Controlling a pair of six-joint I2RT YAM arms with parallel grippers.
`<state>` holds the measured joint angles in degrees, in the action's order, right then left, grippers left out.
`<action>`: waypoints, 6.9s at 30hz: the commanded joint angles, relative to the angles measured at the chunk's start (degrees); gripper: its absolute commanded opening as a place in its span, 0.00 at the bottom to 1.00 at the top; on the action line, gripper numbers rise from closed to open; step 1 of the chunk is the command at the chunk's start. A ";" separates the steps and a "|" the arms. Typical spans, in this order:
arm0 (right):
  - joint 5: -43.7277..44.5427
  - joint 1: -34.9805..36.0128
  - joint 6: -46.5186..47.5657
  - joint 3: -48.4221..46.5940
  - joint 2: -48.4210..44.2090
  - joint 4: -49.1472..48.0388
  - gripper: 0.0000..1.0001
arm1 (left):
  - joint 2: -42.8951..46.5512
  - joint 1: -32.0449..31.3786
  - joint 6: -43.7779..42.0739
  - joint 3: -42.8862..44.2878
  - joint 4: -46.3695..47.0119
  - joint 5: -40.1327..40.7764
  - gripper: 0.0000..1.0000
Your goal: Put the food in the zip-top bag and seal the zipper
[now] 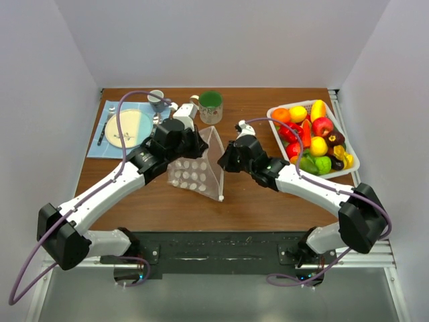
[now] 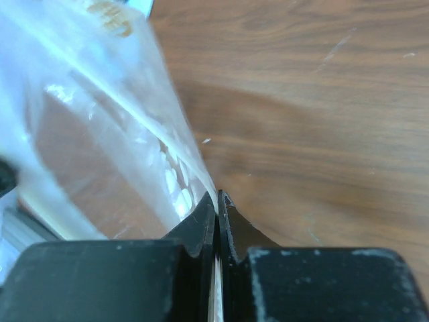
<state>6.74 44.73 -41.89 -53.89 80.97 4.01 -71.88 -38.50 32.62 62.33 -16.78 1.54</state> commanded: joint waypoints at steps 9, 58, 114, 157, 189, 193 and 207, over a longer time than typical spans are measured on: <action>16.89 3.17 -2.40 -6.41 -6.09 8.73 0.00 | -0.19 -10.54 -1.70 5.88 -6.34 14.36 0.55; 14.98 1.25 -1.45 -4.46 -9.70 14.69 0.00 | -11.35 -15.29 1.47 20.81 -30.23 56.48 0.00; 12.43 -31.45 13.69 -20.65 -3.90 30.54 0.84 | -26.65 -4.39 25.91 26.53 -23.57 12.17 0.00; 6.35 -40.34 3.13 -12.38 8.24 11.55 0.91 | -26.47 -4.39 21.61 29.52 -24.88 11.99 0.00; 0.20 -37.27 6.91 -16.87 -7.21 24.37 0.37 | -28.49 -4.39 23.01 30.40 -23.04 10.32 0.00; 0.20 -28.67 6.47 -15.73 -11.79 24.91 0.37 | -29.20 -4.39 23.01 31.28 -22.95 9.71 0.00; 1.44 -8.87 1.37 -12.38 -6.44 18.85 0.38 | -26.48 -4.92 25.82 29.52 -20.94 8.83 0.00</action>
<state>8.05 35.00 -38.41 -67.96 72.82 26.09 -101.14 -42.89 56.53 91.50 -41.06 10.70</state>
